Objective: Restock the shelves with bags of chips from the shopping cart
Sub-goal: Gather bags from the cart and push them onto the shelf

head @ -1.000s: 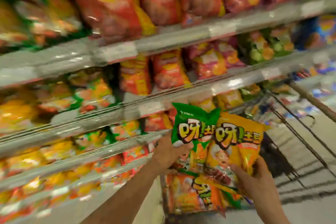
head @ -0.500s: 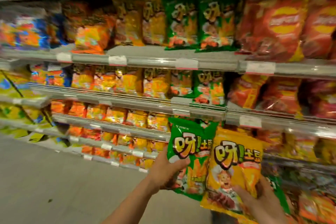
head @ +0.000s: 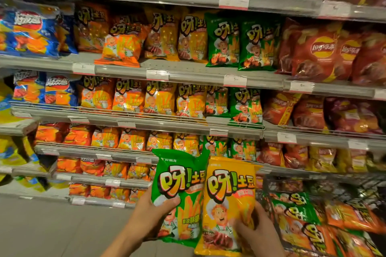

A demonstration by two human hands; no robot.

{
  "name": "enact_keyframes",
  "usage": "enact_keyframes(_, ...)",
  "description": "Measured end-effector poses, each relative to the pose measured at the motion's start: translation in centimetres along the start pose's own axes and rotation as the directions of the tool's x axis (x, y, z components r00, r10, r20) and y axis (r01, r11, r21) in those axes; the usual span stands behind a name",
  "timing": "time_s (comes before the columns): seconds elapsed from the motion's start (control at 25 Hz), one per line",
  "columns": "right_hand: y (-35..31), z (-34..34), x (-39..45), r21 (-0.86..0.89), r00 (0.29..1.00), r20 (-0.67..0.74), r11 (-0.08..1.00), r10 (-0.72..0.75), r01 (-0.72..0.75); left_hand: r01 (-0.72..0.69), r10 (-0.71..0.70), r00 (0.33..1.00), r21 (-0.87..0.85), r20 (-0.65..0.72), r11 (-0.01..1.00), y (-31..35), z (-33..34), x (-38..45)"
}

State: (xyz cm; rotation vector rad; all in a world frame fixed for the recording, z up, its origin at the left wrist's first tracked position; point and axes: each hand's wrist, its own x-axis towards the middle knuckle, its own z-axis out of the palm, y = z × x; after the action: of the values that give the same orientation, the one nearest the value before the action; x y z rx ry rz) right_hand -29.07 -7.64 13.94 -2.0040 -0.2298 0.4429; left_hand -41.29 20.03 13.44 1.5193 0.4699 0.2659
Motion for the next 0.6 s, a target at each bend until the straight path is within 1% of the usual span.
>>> enact_keyframes(0.12,-1.7,1.8,-2.5,0.066,1.0,0.003,0.998,0.002,-0.002,0.005,-0.005,1.0,-0.015,0.001,1.0,0.1,-1.7,-0.9)
enact_keyframes(0.2,-2.3,2.1,-3.5,0.072,1.0,-0.007,0.997,0.002,-0.001,0.013,-0.013,1.0,-0.031,0.003,0.999,0.0,-2.4,-1.2)
enact_keyframes(0.28,-2.6,2.2,-4.1,0.083,1.0,-0.017,0.997,0.0,0.002,0.006,-0.005,0.999,-0.032,0.032,0.999,-0.1,-2.7,-1.4)
enact_keyframes(0.6,-3.4,2.3,-5.7,0.117,0.997,-0.075,0.993,-0.01,0.019,0.033,-0.005,0.991,-0.209,0.133,0.977,0.1,-3.6,-1.6)
